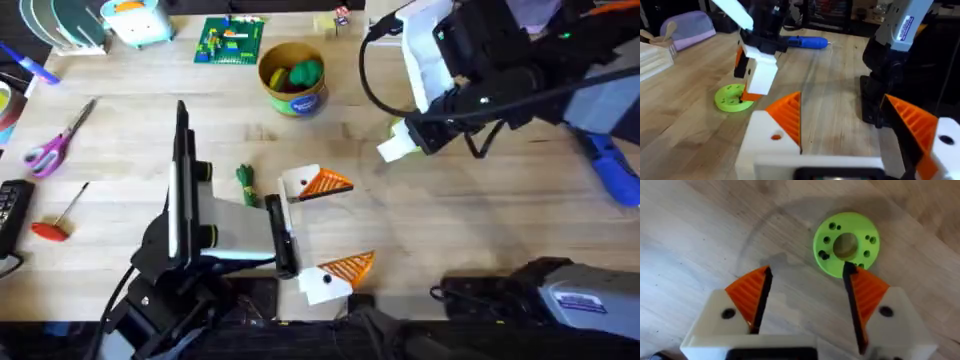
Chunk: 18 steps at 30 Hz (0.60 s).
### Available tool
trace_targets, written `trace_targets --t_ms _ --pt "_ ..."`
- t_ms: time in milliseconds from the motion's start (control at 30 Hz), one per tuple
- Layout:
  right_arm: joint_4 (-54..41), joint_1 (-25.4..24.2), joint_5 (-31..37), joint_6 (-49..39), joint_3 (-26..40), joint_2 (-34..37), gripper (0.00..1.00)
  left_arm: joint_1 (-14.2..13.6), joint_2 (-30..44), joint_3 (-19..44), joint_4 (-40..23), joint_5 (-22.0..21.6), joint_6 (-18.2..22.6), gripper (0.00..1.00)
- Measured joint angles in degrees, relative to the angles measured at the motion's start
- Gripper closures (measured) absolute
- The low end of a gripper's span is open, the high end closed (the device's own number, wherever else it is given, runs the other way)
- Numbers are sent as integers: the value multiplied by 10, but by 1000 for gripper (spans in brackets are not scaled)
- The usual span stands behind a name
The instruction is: Pick up the gripper from the table and insert it into the empty holder that is missing its gripper. Then pick up a screw, insert it into the mounting hole, and use the screwdriver to tighten it. Finally, clean up the table by picking up the vegetable and placing it into the bucket.
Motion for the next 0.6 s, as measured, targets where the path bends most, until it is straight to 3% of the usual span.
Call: trace_targets --t_ms 233,600 --pt "10 0 17 -6 0 57 313 0 0 0 0 0 0 7" --pt "64 -3 21 -8 0 104 444 0 0 0 0 0 0 7"
